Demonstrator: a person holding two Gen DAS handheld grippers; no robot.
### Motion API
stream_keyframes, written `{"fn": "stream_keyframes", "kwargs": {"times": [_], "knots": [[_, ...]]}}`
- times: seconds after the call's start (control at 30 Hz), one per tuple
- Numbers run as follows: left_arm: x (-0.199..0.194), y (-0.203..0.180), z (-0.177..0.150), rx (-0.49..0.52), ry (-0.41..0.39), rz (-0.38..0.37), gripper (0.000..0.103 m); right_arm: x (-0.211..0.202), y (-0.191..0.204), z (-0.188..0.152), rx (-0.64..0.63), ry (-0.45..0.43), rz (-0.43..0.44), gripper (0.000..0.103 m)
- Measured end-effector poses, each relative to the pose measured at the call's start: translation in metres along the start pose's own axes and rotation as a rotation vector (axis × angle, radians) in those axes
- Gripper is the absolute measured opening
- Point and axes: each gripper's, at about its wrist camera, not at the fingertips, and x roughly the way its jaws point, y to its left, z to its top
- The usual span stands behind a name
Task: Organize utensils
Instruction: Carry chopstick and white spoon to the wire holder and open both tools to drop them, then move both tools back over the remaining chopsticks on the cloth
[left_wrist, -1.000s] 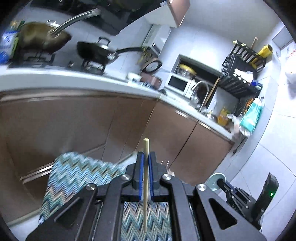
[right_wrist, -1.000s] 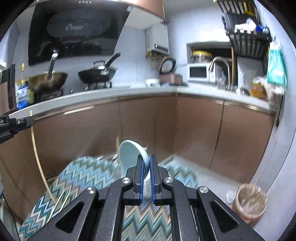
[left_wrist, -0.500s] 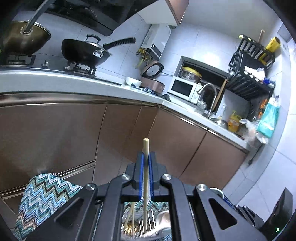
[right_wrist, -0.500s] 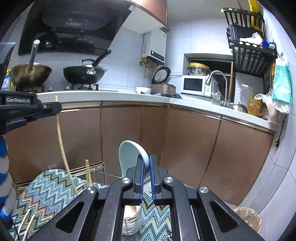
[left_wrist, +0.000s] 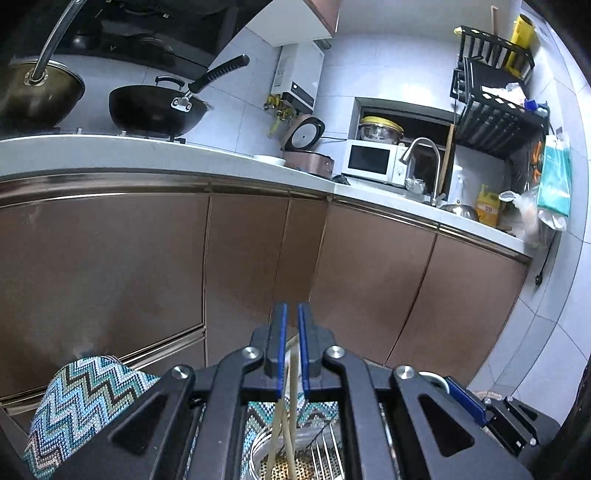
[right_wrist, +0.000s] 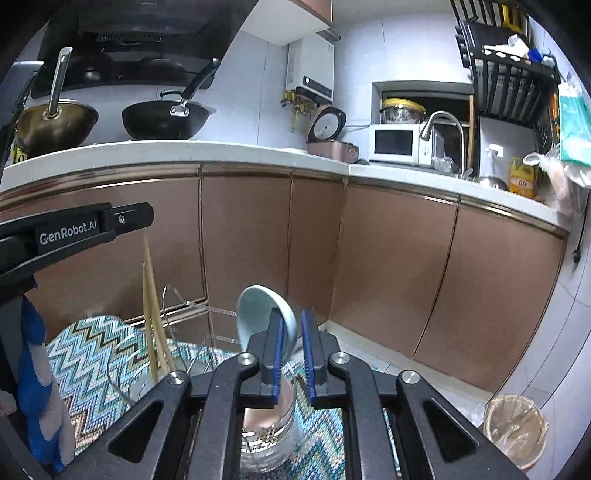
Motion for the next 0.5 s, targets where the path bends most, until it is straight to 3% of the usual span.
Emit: {"fn": "stream_keyframes", "kwargs": {"times": [0.13, 0.23, 0.4, 0.5], "knots": [[-0.012, 0.005, -0.001, -0.005, 0.002, -0.003, 0.012, -0.008, 0.000, -0.002, 0.001, 0.007, 0.009, 0.023], [-0.029, 0.010, 0.004, -0.005, -0.012, 0.000, 0.020, -0.018, 0.001, 0.000, -0.003, 0.004, 0.004, 0.023], [-0.067, 0.023, 0.013, -0.001, -0.022, 0.018, 0.022, -0.044, -0.007, 0.004, 0.028, -0.012, -0.011, 0.023], [-0.091, 0.032, 0.014, -0.001, -0.020, 0.039, 0.037, -0.065, -0.010, 0.008, 0.050, -0.021, -0.016, 0.023]]}}
